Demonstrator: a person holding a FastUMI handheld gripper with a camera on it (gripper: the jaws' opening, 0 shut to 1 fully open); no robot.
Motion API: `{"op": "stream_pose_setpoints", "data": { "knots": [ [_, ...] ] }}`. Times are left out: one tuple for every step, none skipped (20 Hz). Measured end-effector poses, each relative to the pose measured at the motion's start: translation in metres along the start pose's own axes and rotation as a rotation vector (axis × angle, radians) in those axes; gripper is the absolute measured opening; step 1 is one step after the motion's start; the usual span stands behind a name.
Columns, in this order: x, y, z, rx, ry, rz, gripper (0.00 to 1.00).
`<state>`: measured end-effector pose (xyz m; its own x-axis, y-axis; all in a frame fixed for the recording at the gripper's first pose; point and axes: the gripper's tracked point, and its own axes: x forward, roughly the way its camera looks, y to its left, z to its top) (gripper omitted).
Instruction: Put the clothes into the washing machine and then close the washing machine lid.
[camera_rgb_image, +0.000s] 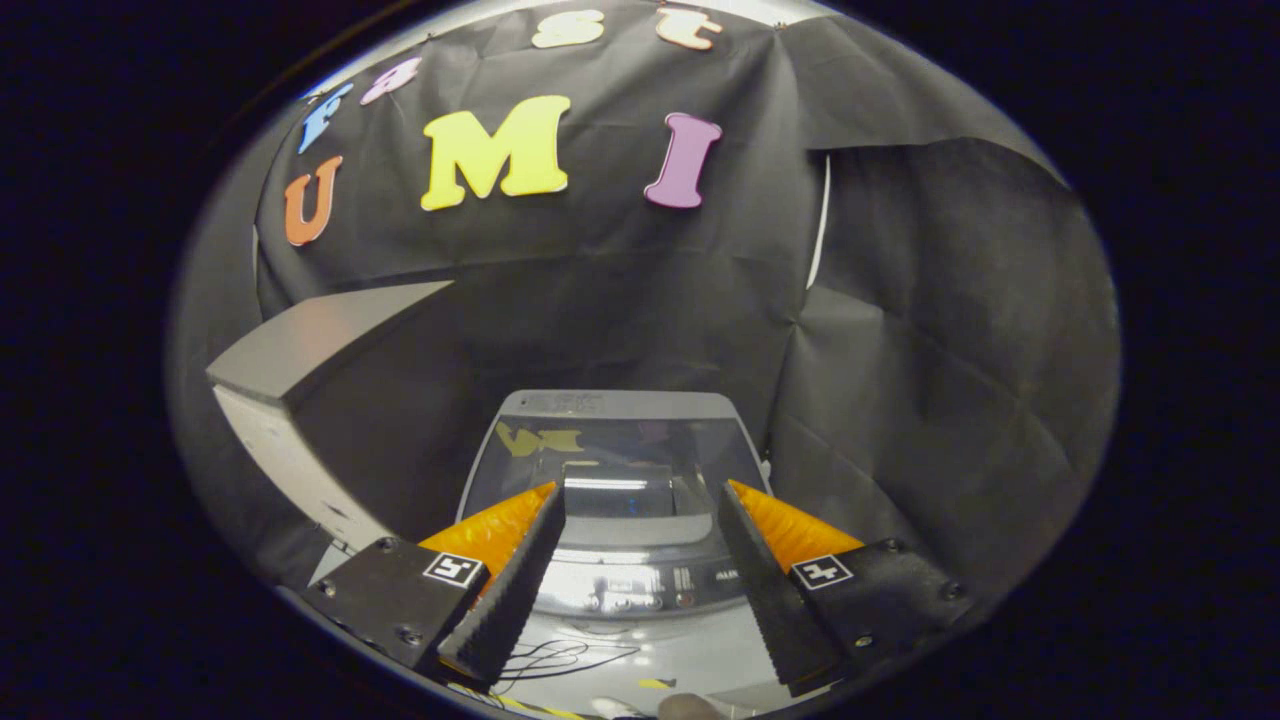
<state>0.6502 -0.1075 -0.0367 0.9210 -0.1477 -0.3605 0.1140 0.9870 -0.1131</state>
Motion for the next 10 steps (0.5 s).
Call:
{"op": "stream_pose_setpoints", "data": {
  "knots": [
    [-0.011,-0.001,0.001,0.004,-0.024,-0.009,0.97],
    [-0.022,-0.001,0.004,0.008,-0.049,-0.014,0.97],
    [-0.03,-0.002,0.006,0.008,-0.074,-0.015,0.97],
    [-0.04,0.0,0.009,0.003,-0.095,-0.015,0.97],
    [-0.051,0.0,0.013,-0.009,-0.125,-0.012,0.97],
    [-0.06,0.0,0.018,-0.028,-0.157,-0.005,0.97],
    [-0.069,-0.003,0.022,-0.045,-0.188,-0.006,0.97],
    [-0.077,-0.003,0.028,-0.057,-0.222,-0.003,0.97],
    [-0.087,-0.002,0.031,-0.057,-0.256,0.006,0.97],
    [-0.093,-0.001,0.034,-0.042,-0.284,0.015,0.97]
  ]
}}
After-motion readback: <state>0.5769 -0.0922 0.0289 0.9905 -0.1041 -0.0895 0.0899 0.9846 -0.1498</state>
